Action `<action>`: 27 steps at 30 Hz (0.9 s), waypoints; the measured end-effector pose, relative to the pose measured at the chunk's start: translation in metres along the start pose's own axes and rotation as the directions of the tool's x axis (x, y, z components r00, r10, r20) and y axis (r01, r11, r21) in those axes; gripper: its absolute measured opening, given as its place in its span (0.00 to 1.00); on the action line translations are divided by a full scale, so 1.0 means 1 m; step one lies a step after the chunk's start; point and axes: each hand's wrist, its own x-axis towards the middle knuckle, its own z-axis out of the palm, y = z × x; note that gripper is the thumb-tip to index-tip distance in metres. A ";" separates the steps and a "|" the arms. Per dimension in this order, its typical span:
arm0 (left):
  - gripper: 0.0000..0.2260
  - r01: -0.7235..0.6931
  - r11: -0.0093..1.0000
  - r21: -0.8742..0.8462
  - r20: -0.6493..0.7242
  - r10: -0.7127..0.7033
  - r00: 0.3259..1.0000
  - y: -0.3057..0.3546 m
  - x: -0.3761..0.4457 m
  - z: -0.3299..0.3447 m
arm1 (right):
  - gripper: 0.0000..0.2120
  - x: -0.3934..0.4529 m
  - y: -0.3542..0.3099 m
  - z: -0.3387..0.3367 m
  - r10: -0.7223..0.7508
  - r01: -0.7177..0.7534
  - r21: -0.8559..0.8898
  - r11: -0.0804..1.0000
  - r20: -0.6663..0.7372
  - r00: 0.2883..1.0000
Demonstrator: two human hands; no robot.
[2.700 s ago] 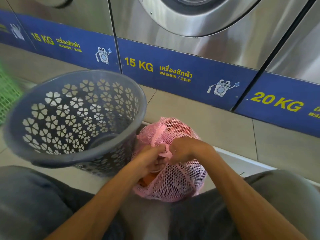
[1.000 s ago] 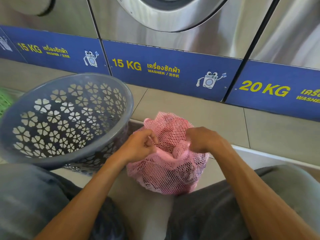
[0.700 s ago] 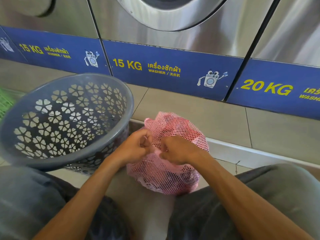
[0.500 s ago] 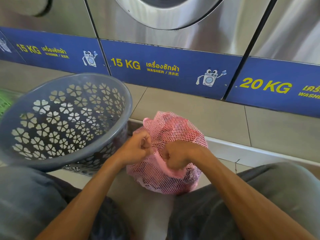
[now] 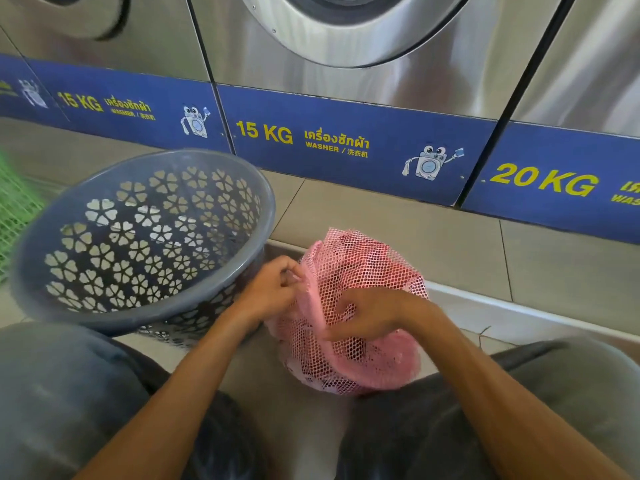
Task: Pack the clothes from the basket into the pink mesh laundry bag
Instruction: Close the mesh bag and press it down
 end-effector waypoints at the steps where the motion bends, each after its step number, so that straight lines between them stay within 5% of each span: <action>1: 0.06 -0.005 1.000 -0.025 0.054 0.006 0.999 -0.001 -0.001 0.001 | 0.33 0.002 -0.009 0.005 -0.038 0.039 0.028 0.999 -0.030 0.999; 4: 0.06 -0.017 0.995 -0.097 0.148 0.031 0.989 -0.002 -0.005 0.002 | 0.17 0.013 -0.024 0.020 -0.129 0.116 -0.091 0.989 -0.147 0.981; 6: 0.05 -0.009 0.996 -0.093 0.087 0.017 0.996 -0.002 -0.005 0.002 | 0.13 0.015 -0.023 0.019 -0.135 0.119 -0.123 0.985 -0.131 0.982; 11: 0.07 -0.017 0.988 0.150 -0.250 0.055 0.967 -0.007 0.005 -0.003 | 0.09 0.006 -0.019 0.018 -0.047 0.081 -0.092 0.992 0.326 0.944; 14: 0.10 -0.002 0.989 0.147 -0.338 0.052 0.940 -0.010 0.009 -0.004 | 0.10 0.007 -0.015 0.027 -0.004 0.033 -0.056 0.998 0.455 0.890; 20: 0.08 0.008 0.998 -0.070 -0.404 -0.036 0.914 -0.007 0.014 0.004 | 0.12 0.005 -0.010 0.026 0.089 -0.061 -0.072 0.996 0.527 0.845; 25: 0.09 0.031 0.945 -0.325 -0.330 -0.144 0.933 -0.002 0.018 0.004 | 0.05 0.001 -0.003 0.022 0.183 -0.117 -0.182 0.976 0.406 0.895; 27: 0.10 0.037 0.910 -0.413 -0.303 -0.175 0.937 0.000 0.017 0.005 | 0.11 0.003 0.001 0.024 0.232 -0.143 -0.237 0.961 0.411 0.881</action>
